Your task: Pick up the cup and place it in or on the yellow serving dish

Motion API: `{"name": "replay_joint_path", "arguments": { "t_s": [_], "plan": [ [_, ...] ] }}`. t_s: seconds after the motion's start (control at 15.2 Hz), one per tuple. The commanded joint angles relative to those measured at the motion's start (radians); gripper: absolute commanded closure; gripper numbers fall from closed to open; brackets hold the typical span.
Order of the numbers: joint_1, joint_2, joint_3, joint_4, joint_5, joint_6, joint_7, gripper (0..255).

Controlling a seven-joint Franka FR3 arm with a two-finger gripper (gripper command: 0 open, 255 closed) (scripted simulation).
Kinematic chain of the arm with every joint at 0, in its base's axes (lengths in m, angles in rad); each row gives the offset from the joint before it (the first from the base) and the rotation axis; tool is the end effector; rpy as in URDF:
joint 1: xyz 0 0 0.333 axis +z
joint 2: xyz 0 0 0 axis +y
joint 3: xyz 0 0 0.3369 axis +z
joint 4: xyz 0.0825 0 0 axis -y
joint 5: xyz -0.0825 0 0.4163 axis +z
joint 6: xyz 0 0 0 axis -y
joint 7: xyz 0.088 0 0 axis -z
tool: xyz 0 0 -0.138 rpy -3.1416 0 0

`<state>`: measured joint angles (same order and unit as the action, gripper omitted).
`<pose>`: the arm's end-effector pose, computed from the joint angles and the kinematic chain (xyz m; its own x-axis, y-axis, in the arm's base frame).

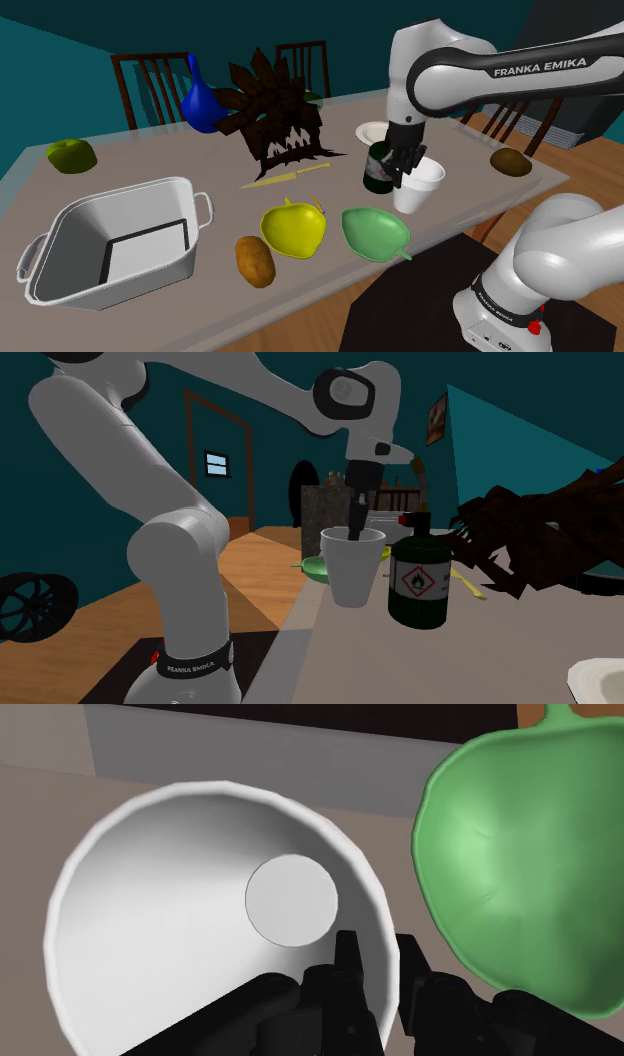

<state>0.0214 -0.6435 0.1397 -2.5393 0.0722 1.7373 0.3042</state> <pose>0.3449 0.0646 0.4446 0.9690 -0.1966 -0.1493 -0.1891 -0.9799 0.0629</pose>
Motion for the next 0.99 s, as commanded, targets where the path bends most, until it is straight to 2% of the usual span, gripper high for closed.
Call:
{"name": "replay_joint_path", "arguments": {
  "t_s": [0.0, 0.92],
  "plan": [
    [-0.002, -0.005, -0.004, 0.023, -0.003, -0.028, -0.002, 255],
    [-0.006, -0.004, -0.015, 0.212, -0.013, -0.216, -0.002, 255]
  ]
}}
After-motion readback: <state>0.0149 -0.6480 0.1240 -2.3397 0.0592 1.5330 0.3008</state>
